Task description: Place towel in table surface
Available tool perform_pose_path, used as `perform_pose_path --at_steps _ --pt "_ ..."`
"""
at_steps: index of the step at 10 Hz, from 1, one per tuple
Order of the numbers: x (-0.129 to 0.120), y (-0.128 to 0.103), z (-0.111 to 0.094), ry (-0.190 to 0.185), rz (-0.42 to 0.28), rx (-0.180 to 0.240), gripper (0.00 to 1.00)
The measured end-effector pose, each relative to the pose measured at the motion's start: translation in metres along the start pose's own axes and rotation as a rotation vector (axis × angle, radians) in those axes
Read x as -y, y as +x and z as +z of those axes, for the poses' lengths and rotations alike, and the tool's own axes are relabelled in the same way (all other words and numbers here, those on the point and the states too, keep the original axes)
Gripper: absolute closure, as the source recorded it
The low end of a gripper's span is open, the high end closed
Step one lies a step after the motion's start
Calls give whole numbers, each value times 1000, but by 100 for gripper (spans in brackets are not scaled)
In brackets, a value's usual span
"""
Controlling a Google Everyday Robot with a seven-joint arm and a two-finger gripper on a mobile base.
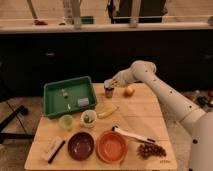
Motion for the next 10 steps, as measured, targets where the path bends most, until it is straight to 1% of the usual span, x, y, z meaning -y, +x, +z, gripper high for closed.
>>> perform_pose_path --at_steps 2,5,6,10 --pt "2 -2 -11 7 -6 -1 100" --pt "5 -5 -34 14 -15 -16 100" --pt "6 -7 -40 10 -12 -24 100" --pt "5 -7 -55 -6 6 -50 100"
